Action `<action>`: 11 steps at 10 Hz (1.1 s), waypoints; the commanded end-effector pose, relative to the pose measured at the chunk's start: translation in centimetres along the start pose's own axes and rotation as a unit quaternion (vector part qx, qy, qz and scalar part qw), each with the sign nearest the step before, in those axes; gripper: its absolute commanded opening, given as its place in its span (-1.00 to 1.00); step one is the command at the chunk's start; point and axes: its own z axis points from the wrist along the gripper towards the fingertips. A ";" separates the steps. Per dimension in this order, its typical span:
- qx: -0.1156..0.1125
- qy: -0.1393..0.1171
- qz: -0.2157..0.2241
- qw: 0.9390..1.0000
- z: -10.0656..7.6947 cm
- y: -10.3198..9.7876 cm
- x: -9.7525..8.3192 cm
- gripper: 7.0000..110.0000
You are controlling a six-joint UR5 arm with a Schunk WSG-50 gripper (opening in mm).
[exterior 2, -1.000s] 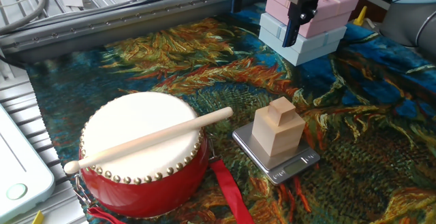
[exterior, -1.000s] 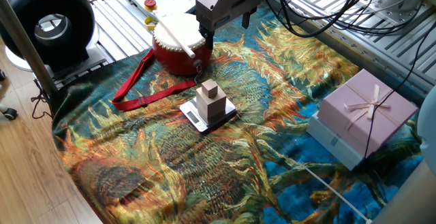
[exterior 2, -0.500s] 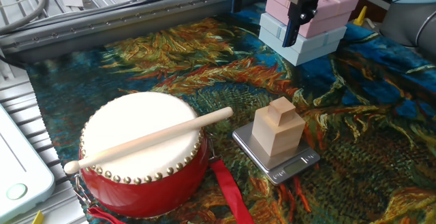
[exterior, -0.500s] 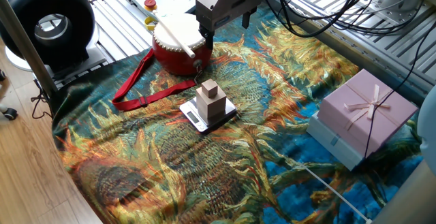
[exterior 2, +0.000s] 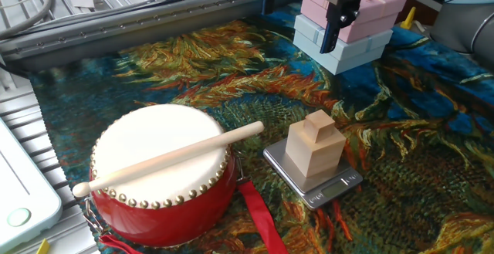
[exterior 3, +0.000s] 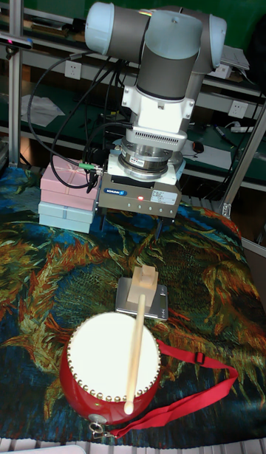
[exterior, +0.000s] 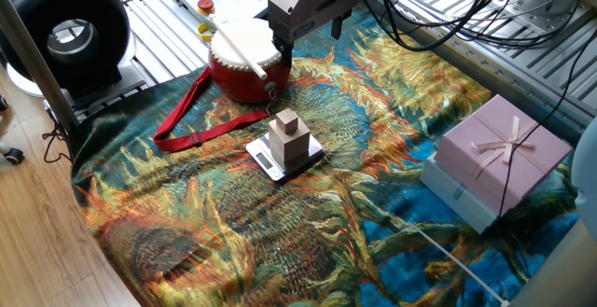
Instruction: Play the drum
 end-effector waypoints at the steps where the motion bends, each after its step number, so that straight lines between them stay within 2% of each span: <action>1: 0.011 0.004 0.127 0.992 0.0 -0.3 0.3 -1.00; 8: 0.012 0.002 0.122 0.992 0.0 -0.3 0.2 -1.00; 9: 0.012 0.000 0.108 0.994 -0.1 -0.3 0.1 -1.00; 10: -0.001 0.001 0.089 0.996 -0.1 0.4 0.1 -1.00; 11: 0.000 0.003 0.043 0.999 -0.1 0.3 0.2 -1.00</action>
